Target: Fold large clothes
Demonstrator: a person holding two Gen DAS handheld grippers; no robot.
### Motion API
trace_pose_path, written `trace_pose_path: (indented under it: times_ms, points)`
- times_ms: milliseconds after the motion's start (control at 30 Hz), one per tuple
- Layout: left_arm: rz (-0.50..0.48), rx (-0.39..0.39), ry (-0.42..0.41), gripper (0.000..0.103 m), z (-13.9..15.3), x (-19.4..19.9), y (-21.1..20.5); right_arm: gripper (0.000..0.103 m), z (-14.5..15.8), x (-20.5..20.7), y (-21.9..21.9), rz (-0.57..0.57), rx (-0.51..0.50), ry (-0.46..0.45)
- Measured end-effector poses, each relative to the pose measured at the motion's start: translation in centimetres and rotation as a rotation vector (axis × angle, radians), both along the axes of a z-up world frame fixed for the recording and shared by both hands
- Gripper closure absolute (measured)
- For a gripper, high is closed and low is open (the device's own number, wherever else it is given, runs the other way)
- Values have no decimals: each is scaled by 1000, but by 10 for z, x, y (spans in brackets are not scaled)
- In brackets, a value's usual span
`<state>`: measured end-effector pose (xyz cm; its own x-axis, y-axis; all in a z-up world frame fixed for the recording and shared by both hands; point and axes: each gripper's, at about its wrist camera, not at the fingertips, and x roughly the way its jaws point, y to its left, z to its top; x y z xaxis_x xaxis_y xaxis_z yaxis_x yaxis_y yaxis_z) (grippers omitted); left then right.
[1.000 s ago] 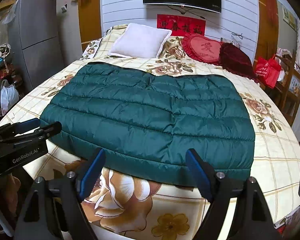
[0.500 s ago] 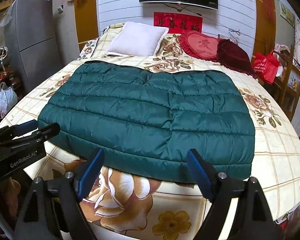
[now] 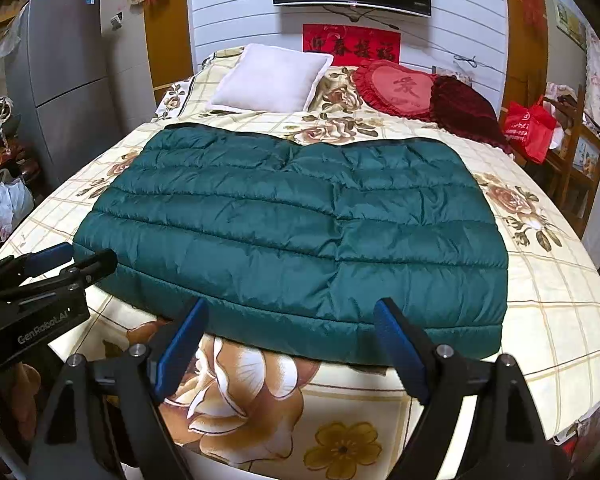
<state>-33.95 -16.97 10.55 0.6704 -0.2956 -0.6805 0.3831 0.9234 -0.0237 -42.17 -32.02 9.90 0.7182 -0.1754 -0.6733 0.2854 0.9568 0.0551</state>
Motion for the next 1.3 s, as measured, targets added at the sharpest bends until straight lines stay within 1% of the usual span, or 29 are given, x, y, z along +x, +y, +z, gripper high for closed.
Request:
trace_pose_path:
  times_ms: [1300]
  points:
    - [-8, 4, 10, 35, 0, -1, -7, 15, -1, 5, -4, -6, 11, 11]
